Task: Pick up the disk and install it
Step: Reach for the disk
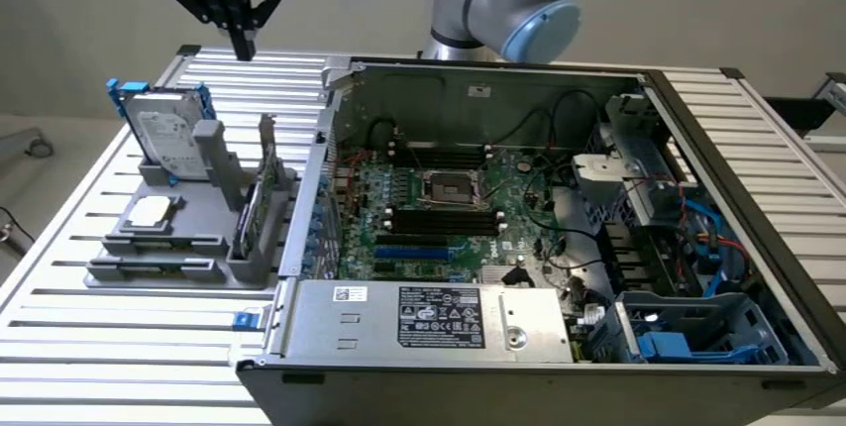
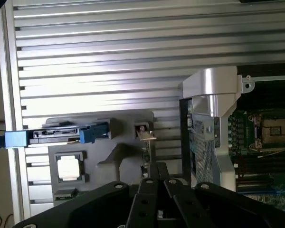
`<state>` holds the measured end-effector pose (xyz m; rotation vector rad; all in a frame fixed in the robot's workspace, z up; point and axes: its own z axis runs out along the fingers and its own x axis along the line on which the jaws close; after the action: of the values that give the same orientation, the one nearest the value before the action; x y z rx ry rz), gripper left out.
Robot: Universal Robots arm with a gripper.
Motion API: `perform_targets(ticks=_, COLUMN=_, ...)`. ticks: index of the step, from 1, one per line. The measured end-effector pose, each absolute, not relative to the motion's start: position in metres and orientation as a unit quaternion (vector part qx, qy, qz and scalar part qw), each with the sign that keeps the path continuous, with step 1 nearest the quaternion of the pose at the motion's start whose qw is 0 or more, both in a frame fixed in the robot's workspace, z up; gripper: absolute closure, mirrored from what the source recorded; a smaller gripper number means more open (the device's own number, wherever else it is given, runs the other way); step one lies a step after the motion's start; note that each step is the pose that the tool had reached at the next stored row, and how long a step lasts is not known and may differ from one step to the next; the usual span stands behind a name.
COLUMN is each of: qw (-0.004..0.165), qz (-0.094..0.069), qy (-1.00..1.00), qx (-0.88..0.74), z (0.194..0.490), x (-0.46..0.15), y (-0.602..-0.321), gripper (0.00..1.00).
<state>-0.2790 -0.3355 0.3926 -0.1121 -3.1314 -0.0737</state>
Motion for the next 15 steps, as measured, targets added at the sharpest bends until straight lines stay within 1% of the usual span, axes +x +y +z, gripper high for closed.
perform_targets(ticks=9, qw=0.005, qz=-0.023, qy=-0.999, qx=-0.036, z=0.392, x=-0.318, y=-0.32, gripper=0.89)
perform_targets(ticks=15, qw=0.005, qz=-0.023, qy=-0.999, qx=-0.036, z=0.39, x=-0.346, y=-0.315, gripper=0.89)
